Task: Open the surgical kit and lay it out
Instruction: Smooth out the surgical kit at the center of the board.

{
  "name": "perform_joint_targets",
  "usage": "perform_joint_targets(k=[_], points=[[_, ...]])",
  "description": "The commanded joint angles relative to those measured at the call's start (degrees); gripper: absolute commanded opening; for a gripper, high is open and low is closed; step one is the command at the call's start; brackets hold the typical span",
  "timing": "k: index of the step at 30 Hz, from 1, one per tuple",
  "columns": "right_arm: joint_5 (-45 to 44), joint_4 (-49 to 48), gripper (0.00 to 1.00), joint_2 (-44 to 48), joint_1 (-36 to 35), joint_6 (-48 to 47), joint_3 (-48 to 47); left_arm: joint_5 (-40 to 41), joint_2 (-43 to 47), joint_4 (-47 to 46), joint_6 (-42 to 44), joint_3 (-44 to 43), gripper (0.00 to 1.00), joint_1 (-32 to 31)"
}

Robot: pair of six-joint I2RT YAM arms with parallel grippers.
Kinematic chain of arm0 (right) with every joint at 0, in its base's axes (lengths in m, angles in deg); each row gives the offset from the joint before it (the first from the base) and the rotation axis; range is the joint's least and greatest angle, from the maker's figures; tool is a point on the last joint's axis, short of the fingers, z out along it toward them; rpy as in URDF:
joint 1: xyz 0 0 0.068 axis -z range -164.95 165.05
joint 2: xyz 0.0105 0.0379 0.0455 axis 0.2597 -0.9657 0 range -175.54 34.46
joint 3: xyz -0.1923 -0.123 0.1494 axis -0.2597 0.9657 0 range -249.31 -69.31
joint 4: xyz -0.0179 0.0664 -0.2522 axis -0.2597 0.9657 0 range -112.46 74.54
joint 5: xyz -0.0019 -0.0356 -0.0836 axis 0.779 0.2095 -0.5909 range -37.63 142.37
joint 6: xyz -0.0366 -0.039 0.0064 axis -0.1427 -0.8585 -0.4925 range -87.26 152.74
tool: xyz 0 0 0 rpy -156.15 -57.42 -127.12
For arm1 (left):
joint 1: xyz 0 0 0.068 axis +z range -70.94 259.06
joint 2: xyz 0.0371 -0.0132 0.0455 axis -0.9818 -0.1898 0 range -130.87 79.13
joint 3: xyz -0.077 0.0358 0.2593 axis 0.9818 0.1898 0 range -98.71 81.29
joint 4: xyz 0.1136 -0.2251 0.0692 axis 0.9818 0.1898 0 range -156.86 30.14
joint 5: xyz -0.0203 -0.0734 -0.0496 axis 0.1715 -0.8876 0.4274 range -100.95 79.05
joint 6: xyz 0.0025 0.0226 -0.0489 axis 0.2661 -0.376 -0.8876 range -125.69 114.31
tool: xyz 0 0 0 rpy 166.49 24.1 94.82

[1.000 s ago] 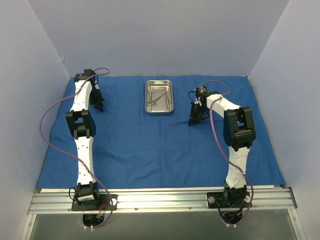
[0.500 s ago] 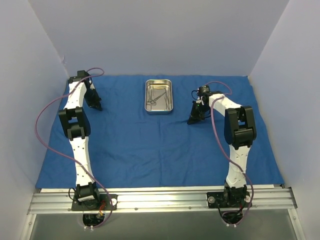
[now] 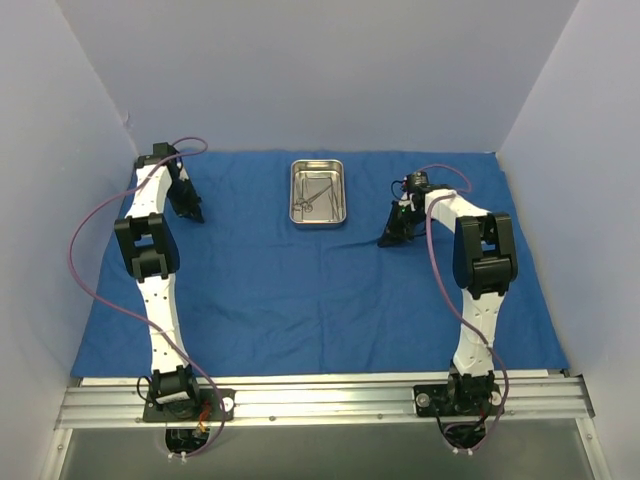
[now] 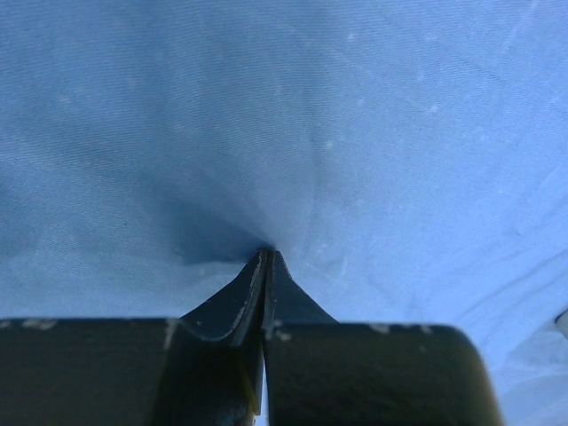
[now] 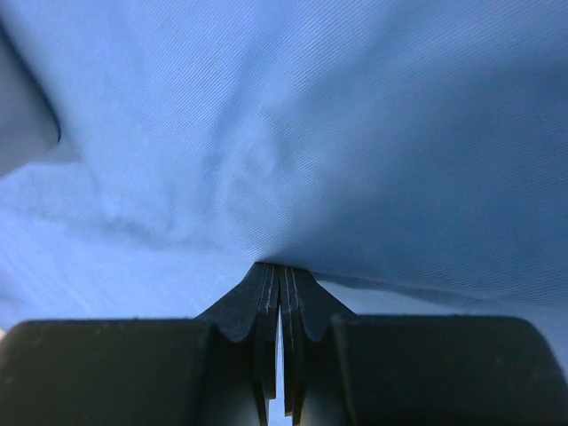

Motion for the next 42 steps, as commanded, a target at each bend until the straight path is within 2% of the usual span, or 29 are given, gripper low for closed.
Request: perform_joint_targets(k=[1,5,10,16,18,20,21,22,24,29,31,34,38,42], points=[[-21.8,8.0,0.0,-7.5,5.9,-5.9,1.7,3.1,-2.7,2.1,1.3,-0.2,0.06,-1.5],[-22.6,8.3,0.0,-3.5,9.2,-6.9,5.3,3.0,1.4,-1.2,1.4,4.8,0.09,-1.2],[-21.2,7.6,0.0,-0.6,8.2,-7.9,8.4,3.5,2.8,-0.8,1.6,5.9,0.09,-0.9],[-22.8,9.0,0.0,9.5,5.1,-10.1,7.0,6.8,9.2,-0.9,0.9,6.0,0.16,-0.9],[-20.3,9.7,0.0,14.5,1.7,-11.7,5.2,8.1,12.1,-2.5,0.7,7.3,0.23,-1.0],[-16.5,9.5,0.0,17.1,-1.8,-14.5,4.4,8.4,17.2,-5.0,0.7,12.0,0.28,-0.9],[-13.8,8.6,0.0,18.5,-5.6,-15.2,4.3,8.0,19.1,-8.9,0.8,14.4,0.35,-0.9],[-9.4,8.1,0.0,18.9,-7.8,-15.9,4.3,7.3,22.9,-11.1,1.1,20.1,0.38,-0.9],[-6.0,5.1,0.01,19.4,-14.7,-16.0,4.9,7.1,25.9,-14.9,1.4,24.3,0.41,-0.8],[3.2,0.4,0.0,14.5,-26.4,-17.7,1.2,5.9,32.4,-17.2,0.0,32.0,0.41,-0.9],[4.7,1.7,0.0,11.4,-31.2,-19.8,-4.7,5.0,33.9,-16.9,-0.7,33.3,0.41,-0.5],[6.3,2.6,0.0,6.1,-35.6,-21.3,-11.5,4.4,35.8,-14.5,-1.9,34.7,0.38,-0.3],[9.6,-3.0,0.0,1.0,-38.5,-17.7,-15.0,4.1,39.9,-14.4,-3.1,39.8,0.36,0.0],[9.9,-2.3,0.0,-3.3,-43.3,-17.2,-20.0,2.3,43.9,-14.8,-3.2,44.8,0.36,1.8]])
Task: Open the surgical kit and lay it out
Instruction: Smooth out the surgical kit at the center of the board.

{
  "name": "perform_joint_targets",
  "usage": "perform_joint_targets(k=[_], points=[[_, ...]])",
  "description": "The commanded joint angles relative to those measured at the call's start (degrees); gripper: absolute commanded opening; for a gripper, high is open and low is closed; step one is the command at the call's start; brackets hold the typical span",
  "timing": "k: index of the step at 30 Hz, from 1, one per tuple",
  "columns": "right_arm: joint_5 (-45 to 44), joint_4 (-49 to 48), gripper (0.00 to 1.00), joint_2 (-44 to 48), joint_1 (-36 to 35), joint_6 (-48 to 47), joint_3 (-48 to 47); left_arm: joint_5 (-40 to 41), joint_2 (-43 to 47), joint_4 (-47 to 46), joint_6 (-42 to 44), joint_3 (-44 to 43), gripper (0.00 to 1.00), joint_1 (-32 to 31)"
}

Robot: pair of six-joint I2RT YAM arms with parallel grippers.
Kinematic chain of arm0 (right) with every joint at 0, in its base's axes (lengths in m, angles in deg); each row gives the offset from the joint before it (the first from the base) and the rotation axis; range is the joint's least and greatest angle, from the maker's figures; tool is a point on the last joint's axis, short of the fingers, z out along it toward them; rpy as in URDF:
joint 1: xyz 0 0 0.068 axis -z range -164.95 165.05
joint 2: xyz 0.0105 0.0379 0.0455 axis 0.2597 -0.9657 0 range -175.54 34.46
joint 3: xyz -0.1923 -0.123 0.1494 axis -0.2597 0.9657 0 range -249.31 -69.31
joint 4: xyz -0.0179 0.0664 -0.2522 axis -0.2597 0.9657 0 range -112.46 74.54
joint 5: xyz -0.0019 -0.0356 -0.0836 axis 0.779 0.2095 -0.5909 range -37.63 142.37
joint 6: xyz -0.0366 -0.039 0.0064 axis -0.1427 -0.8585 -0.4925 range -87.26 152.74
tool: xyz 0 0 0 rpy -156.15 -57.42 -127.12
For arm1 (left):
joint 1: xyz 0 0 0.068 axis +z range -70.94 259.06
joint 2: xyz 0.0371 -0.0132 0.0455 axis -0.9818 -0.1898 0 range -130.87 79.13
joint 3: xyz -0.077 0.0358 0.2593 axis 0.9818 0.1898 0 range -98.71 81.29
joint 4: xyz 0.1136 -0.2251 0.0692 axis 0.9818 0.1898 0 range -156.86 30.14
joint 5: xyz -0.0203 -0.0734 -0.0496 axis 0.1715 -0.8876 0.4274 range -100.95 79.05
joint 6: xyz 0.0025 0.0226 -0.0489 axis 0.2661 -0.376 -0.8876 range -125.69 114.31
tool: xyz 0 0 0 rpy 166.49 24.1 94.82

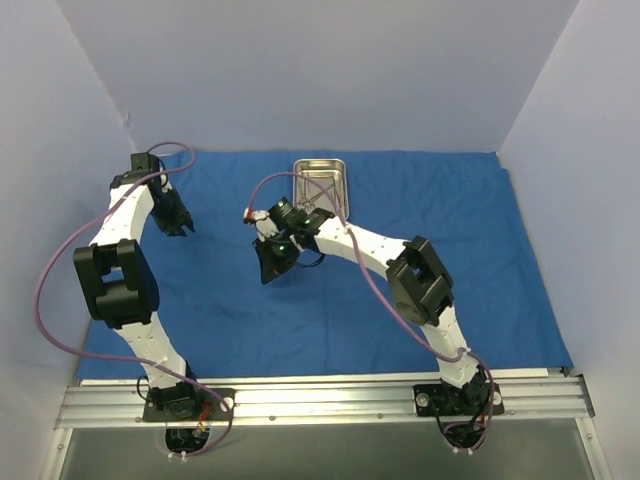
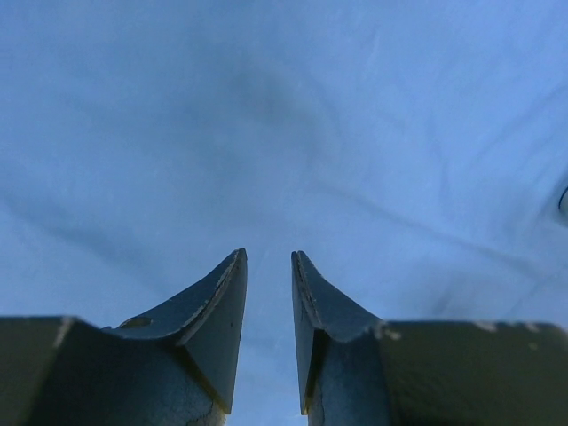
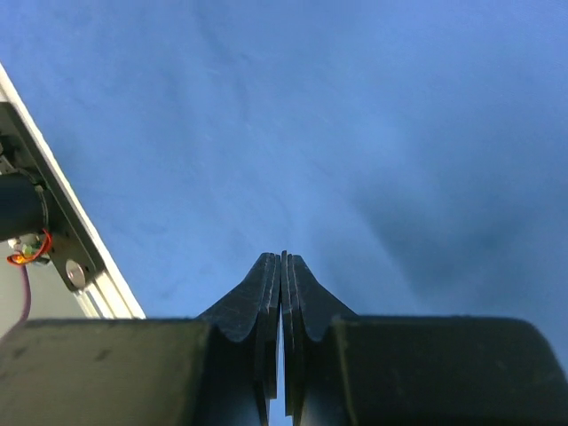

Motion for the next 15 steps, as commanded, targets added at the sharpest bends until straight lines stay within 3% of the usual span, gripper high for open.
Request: perform_joint_targets(k=[1,9,15], points=[[2.4,-0.5,0.0,-2.5,-4.1,0.8,-4.9,-2.4,6.6,-0.8,-0.6,1.6,0.36,2.5],[1.9,1.6,0.0,-10.2,-14.0,1.5,-6.6,-4.6,6.3,0.0,-0.1,1.5,0.36,5.0],[1.3,3.6,0.0,-11.5,-16.7,-0.2,-1.4,-7.3,7.0,-3.2,-0.9,5.1,0.35,5.0]])
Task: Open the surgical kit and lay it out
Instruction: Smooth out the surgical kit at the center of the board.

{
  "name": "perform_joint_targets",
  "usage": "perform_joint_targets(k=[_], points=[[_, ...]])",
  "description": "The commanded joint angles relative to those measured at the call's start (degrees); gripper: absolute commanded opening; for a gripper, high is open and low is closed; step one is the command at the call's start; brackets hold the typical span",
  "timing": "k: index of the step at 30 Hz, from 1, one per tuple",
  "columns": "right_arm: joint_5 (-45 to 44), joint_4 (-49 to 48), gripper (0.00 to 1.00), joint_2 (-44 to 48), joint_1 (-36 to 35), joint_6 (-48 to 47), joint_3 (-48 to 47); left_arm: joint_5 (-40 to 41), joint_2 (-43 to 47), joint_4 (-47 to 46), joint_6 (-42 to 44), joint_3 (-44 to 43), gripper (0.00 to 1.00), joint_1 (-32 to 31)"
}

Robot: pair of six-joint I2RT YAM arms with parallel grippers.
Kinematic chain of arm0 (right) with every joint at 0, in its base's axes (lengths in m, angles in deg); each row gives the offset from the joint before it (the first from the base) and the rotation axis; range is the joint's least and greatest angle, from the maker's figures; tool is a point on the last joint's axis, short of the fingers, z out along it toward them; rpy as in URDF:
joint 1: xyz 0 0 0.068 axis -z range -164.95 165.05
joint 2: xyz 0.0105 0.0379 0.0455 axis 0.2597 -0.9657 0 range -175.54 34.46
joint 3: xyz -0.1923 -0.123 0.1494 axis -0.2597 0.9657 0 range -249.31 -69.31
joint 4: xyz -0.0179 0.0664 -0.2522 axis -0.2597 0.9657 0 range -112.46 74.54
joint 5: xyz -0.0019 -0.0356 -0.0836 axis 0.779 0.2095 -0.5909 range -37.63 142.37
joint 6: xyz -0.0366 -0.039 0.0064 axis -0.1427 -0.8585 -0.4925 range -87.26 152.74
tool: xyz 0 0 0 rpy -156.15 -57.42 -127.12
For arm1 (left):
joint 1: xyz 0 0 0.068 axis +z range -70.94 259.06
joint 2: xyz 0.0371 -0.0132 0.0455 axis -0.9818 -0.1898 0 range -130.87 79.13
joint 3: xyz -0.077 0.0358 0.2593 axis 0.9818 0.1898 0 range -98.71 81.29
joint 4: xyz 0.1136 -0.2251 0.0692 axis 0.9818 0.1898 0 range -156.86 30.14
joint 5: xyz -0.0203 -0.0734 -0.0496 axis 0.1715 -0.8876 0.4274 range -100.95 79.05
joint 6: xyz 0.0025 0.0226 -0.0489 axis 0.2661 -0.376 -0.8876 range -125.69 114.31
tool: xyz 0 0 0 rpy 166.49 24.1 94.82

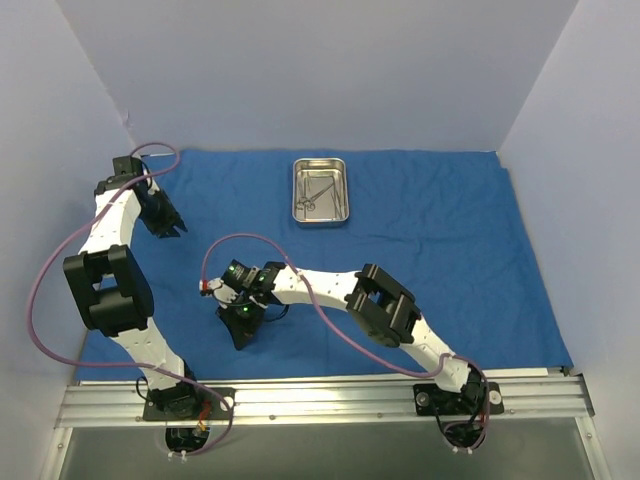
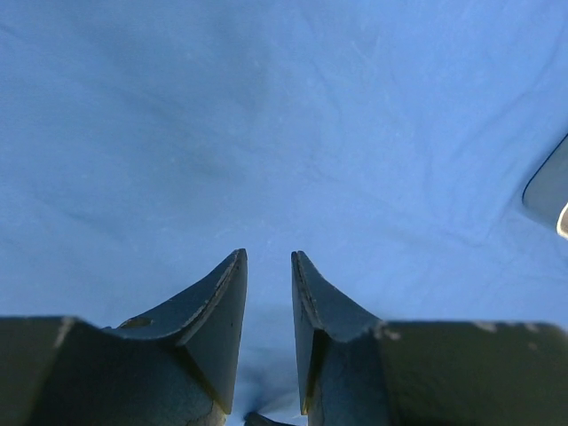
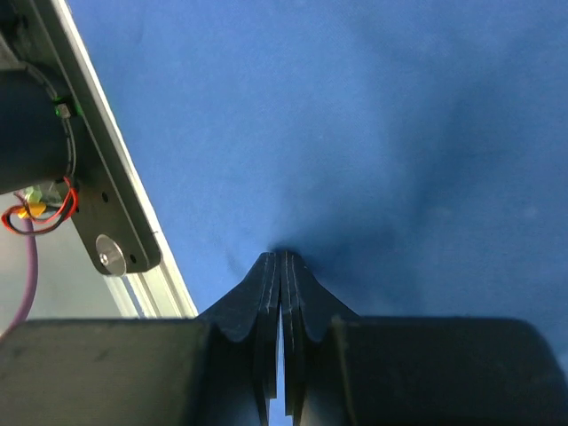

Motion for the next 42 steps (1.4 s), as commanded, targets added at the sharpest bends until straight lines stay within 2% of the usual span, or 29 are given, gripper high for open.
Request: perform_joint_targets(k=[1,7,10,14,17,19,20,21,25,31,36,38,42], points=[[-1.1,6.5,0.0,-1.3,-0.8,-2.6,2.2,-2.6,2.2,-2.7,-0.3,1.9,0.35,0.1],[-0.7,3.8,0.0,2.1,-1.3,-4.0,4.2,-2.9,1.9,-3.1,0.0,2.2,0.35,0.1],[-5.5,0.8,0.0,5.6,1.0,-0.5,3.9,-3.0,1.3,-3.0,0.2,1.2,0.35,0.0],[-14.4,-2.5,0.0,13.9,7.8,3.6,4.4,-2.9,-0.2,-2.4,0.7,-0.9,0.34,-0.6],[-22.4,-1.9,0.0,20.8,16.5,7.0,6.9,-2.8,-1.1,-2.9,0.9,-1.6,0.33,-1.9],[-28.8,1.8,0.0,24.3,24.6,7.9,9.3,-2.4,-1.5,-3.3,0.8,-1.5,0.33,-3.0],[-30.1,3.0,0.0,25.3,27.5,8.1,10.3,-2.8,-1.6,-3.7,0.6,-1.3,0.33,-4.3],[-31.1,4.0,0.0,26.0,33.4,7.9,12.5,-2.9,-2.0,-3.9,0.2,-1.2,0.33,-5.0],[-36.2,8.3,0.0,28.2,46.3,6.6,18.1,-3.6,-3.1,-5.4,-1.4,-0.3,0.33,-8.6],[-39.4,4.4,0.0,27.0,60.7,5.5,25.5,-3.8,-7.7,-6.0,-2.1,-1.2,0.32,-10.0],[-41.9,4.0,0.0,22.4,64.9,6.7,30.1,-2.7,-13.4,-4.0,-0.7,-3.5,0.3,-9.7],[-41.8,3.9,0.0,22.4,66.9,7.8,31.6,-2.4,-13.0,-4.5,0.0,-3.8,0.3,-9.7],[-40.1,3.6,0.0,25.7,66.6,7.6,29.5,-3.2,-10.8,-4.8,0.8,-6.1,0.41,-10.7]])
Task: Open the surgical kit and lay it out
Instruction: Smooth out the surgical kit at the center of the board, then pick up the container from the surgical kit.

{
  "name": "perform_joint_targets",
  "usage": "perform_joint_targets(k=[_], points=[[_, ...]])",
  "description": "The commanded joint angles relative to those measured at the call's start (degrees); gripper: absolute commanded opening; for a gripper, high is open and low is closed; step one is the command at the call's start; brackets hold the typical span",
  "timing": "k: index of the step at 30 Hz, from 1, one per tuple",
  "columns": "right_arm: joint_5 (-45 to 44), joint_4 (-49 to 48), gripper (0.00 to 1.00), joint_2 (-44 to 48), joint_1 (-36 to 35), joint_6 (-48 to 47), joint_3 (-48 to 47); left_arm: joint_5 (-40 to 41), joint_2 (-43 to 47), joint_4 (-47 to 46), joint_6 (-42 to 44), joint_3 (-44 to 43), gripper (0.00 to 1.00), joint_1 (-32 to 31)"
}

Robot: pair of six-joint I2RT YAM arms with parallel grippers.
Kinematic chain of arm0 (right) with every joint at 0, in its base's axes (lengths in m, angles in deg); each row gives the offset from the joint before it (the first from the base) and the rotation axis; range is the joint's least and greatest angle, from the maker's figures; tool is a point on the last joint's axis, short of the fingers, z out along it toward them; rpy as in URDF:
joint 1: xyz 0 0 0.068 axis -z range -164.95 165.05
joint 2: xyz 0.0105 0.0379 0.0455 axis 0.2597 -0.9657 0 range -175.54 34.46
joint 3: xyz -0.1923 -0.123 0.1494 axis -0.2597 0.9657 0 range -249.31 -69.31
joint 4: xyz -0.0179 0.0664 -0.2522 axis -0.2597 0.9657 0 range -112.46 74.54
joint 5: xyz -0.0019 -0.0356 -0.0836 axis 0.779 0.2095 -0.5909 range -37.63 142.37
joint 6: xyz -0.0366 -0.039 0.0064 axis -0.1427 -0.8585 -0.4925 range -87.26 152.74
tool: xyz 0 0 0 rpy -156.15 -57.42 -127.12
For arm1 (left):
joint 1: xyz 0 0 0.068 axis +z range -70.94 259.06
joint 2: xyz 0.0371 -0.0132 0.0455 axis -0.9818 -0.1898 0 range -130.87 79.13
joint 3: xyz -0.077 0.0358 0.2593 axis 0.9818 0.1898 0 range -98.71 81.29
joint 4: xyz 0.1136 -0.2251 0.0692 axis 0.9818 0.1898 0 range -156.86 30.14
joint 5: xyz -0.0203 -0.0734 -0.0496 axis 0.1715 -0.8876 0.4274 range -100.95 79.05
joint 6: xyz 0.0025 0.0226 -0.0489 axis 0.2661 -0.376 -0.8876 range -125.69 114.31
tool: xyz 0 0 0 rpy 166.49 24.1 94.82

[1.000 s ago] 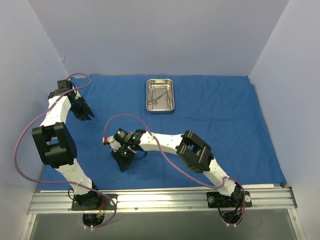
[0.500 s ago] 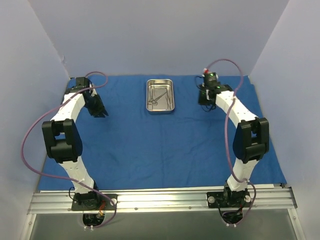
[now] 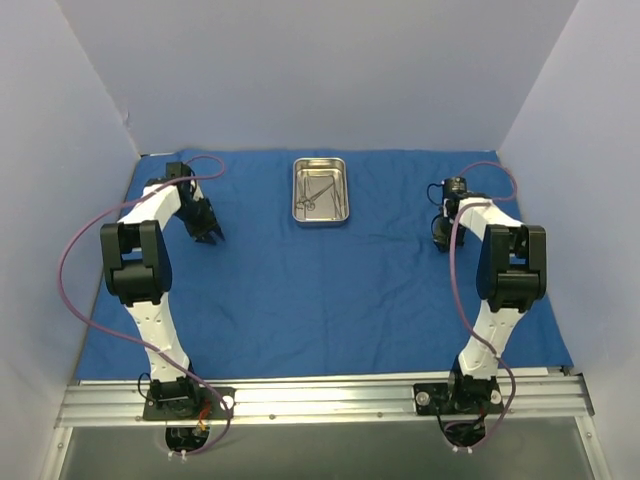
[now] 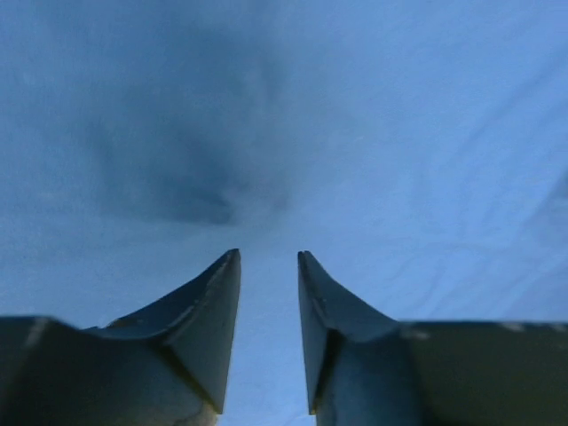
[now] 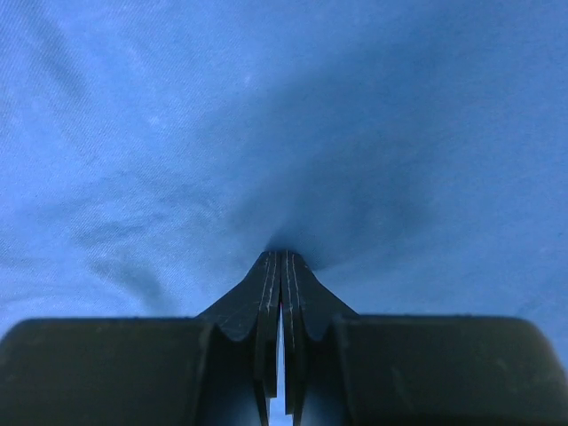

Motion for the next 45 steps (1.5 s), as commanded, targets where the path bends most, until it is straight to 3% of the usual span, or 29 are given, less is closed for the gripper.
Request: perform_joint_targets(k=[1,4,7,8,9,11,12,13,22,26,36,41,45], points=[[0.0,3.0,0.0,2.7,-0.5,0.3,-2.1,-1.1,3.2,-0.6,1.4,-6.3,0.42,-1.0],[-1.4,5.0,0.07,3.8,-2.1,-0.8,-8.5,-5.0,3.1,-0.2,1.4,-8.0,0.44,-2.0],[-6.5,5.1,0.32,6.3,-6.9,-1.5,-14.3,-5.3,5.4,-1.4,2.2,-8.0,0.46,-2.5],[-8.9,4.7,0.53,6.7,-7.8,-2.0,-15.3,-4.1,7.6,-2.0,2.5,-7.2,0.46,-4.5],[-9.1,3.6,0.64,7.0,-8.3,-1.9,-16.2,-2.0,8.9,-2.8,3.1,-6.5,0.46,-5.3],[-4.7,2.8,1.0,6.0,-7.5,0.7,-18.5,0.1,12.0,-4.7,4.7,-5.2,0.47,-6.1],[0.1,2.4,1.0,3.4,-6.5,4.0,-19.3,2.4,12.9,-4.9,5.0,-4.3,0.62,-6.5],[4.9,2.7,1.0,1.7,-4.9,4.4,-22.3,3.3,13.5,-5.1,5.4,-4.0,0.93,-6.6],[13.3,-0.3,1.0,-8.2,-13.1,2.6,-35.3,8.9,22.0,-5.6,6.4,1.1,0.94,-6.7],[15.4,2.4,1.0,-12.7,-14.1,5.6,-41.0,-2.3,24.3,-8.4,5.2,5.6,0.94,-3.0],[15.5,2.9,0.98,-18.2,-18.3,3.8,-45.7,-8.3,24.1,-8.1,5.3,9.0,0.94,2.1],[14.9,4.3,0.9,-21.9,-20.4,4.0,-48.9,-9.7,24.1,-8.1,4.7,10.1,0.98,2.2],[11.3,5.9,0.85,-24.6,-21.9,2.6,-50.5,-10.3,25.2,-8.5,4.4,11.4,0.88,2.2]])
